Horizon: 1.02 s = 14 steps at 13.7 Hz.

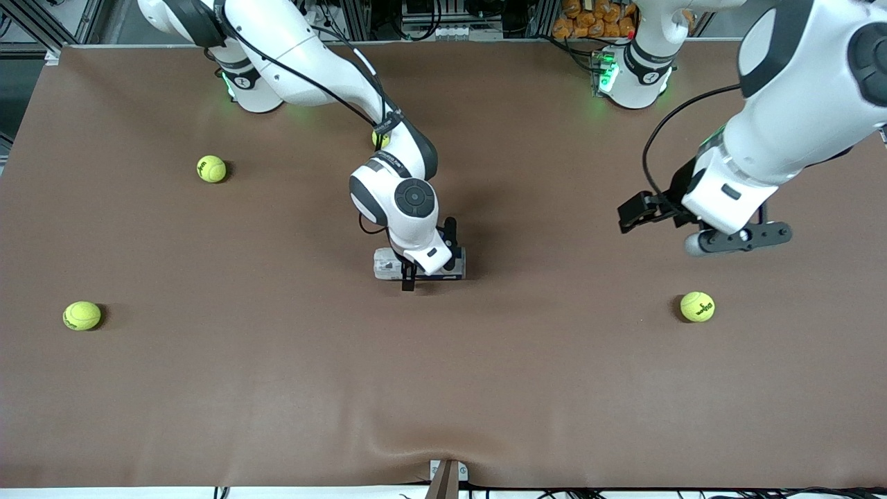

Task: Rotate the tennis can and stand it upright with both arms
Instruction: 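Lower the can and open the right gripper while the left gripper approaches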

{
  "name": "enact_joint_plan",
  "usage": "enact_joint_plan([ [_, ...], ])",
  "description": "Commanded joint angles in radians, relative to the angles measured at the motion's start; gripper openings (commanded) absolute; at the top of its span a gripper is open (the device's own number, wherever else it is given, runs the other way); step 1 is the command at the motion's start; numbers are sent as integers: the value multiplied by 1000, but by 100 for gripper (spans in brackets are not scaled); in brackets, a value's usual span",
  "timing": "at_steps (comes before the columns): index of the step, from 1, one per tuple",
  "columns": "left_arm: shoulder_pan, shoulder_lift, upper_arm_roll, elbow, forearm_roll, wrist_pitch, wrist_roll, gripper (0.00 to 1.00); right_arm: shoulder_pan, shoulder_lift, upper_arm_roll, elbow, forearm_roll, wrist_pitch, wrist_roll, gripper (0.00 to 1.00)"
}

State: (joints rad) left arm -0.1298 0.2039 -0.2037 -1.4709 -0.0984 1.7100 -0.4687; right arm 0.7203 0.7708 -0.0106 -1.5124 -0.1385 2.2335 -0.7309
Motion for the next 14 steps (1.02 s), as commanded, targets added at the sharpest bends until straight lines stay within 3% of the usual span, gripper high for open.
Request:
enact_joint_plan([
  [1, -31, 43, 4, 47, -1, 3, -37, 100, 7, -50, -2, -8, -13, -38, -2, 100],
  [8, -82, 89, 4, 46, 8, 72, -54, 100, 13, -220, -3, -12, 7, -207, 50, 100],
  [14, -132, 132, 3, 34, 14, 216, -76, 100, -244, -265, -6, -3, 42, -190, 195, 100],
])
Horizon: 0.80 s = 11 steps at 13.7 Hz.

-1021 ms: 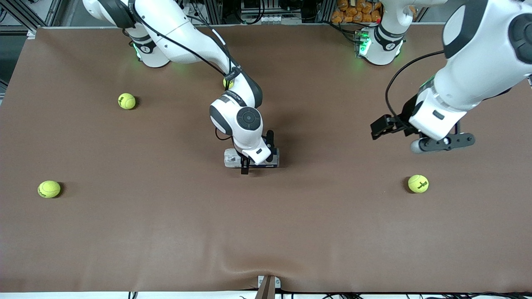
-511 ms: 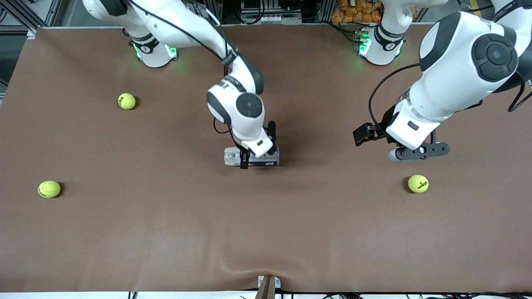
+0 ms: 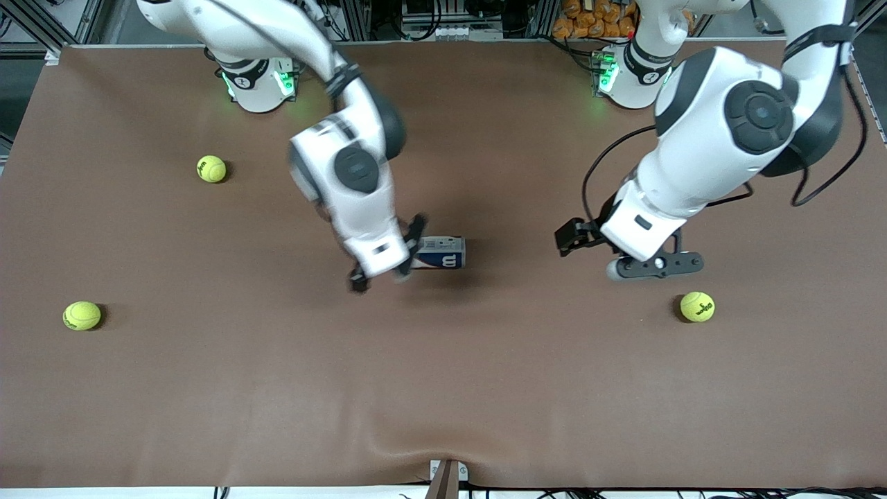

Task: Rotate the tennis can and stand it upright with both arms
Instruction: 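Withdraw the right gripper while the left gripper reaches the can's end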

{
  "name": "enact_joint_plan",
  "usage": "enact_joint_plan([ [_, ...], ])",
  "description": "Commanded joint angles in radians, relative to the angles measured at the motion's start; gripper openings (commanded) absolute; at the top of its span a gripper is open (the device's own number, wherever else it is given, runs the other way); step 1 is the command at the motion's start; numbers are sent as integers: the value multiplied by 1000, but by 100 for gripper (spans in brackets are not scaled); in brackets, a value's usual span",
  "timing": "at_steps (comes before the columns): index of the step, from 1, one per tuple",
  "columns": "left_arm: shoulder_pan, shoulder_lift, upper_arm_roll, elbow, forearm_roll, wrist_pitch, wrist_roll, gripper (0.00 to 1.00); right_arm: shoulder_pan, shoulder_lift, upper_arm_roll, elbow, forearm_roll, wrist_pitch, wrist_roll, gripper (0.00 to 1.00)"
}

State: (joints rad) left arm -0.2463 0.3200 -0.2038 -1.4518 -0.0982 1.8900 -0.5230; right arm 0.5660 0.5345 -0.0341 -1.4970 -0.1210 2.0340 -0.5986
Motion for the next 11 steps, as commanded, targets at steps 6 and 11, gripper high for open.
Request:
enact_joint_plan([
  [6, -45, 111, -5, -13, -81, 214, -20, 100, -349, -39, 17, -19, 24, 31, 242, 100],
  [11, -51, 142, -35, -128, -230, 430, 90, 100, -491, -140, 17, -48, 26, -12, 359, 100],
])
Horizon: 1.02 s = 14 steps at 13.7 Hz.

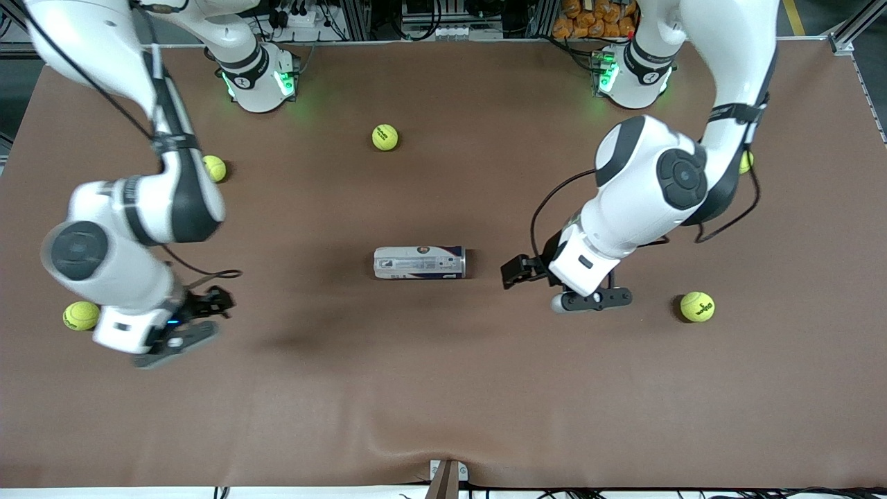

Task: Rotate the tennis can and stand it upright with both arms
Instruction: 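Withdraw the right gripper while the left gripper reaches the can's end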

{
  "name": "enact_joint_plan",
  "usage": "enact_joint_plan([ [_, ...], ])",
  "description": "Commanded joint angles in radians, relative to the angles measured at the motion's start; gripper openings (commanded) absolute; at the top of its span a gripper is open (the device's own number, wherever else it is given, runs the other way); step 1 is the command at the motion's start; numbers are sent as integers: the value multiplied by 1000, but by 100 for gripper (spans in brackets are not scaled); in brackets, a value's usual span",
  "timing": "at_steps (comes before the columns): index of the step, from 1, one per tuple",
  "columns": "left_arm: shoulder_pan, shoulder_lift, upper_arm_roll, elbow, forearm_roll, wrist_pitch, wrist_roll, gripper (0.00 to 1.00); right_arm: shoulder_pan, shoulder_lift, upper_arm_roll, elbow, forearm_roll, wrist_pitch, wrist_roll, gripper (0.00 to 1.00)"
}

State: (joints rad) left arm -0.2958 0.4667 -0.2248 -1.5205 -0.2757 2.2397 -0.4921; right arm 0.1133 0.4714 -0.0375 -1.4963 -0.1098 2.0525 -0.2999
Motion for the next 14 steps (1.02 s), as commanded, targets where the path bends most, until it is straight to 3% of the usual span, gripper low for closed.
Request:
enact_joint_plan([
  [1, -2, -3, -16, -99, -92, 136, 122, 100, -41, -103, 21, -54, 16, -60, 100, 100],
  [5, 0, 27, -47, -197, -302, 286, 396, 100, -29, -249, 19, -62, 75, -250, 310, 100],
  [8, 0, 72, -67, -228, -485, 346, 622, 100, -47, -373, 19, -103, 113, -377, 334, 100],
  [10, -5, 104, -71, -231, -571, 366, 745, 100, -87, -422, 11, -102, 165, -458, 358, 100],
  [14, -2, 151, -99, -256, -700, 391, 987, 100, -124, -467, 11, -56, 165, -606, 453, 100],
])
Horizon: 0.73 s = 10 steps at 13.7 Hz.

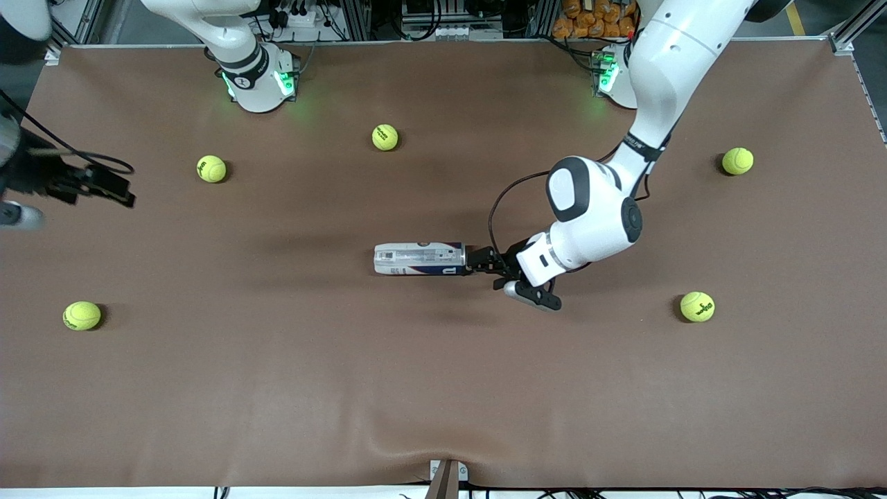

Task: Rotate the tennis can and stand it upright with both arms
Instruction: 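Close the left gripper around the open end of the can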

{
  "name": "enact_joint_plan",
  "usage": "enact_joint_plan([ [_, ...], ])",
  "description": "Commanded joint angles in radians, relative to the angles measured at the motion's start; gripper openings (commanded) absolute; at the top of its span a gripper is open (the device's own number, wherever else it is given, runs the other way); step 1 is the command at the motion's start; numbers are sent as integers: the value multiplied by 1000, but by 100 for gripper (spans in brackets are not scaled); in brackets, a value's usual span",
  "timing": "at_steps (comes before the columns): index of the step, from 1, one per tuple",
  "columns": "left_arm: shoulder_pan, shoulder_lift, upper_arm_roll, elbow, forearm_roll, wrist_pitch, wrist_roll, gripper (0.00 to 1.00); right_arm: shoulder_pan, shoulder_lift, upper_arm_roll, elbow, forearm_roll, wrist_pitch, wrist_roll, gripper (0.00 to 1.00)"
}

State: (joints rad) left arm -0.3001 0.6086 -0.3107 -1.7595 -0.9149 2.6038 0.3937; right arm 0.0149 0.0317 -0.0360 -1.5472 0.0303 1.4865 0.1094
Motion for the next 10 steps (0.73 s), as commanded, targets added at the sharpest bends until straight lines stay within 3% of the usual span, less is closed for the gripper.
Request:
enact_joint_plan([
  [1, 6, 11, -25, -32, -96, 27, 161, 100, -27, -35, 5, 5, 22, -60, 41, 100],
  [10, 32, 31, -71, -109, -317, 27, 505, 100, -58, -36, -9, 67, 2, -103, -86, 100],
])
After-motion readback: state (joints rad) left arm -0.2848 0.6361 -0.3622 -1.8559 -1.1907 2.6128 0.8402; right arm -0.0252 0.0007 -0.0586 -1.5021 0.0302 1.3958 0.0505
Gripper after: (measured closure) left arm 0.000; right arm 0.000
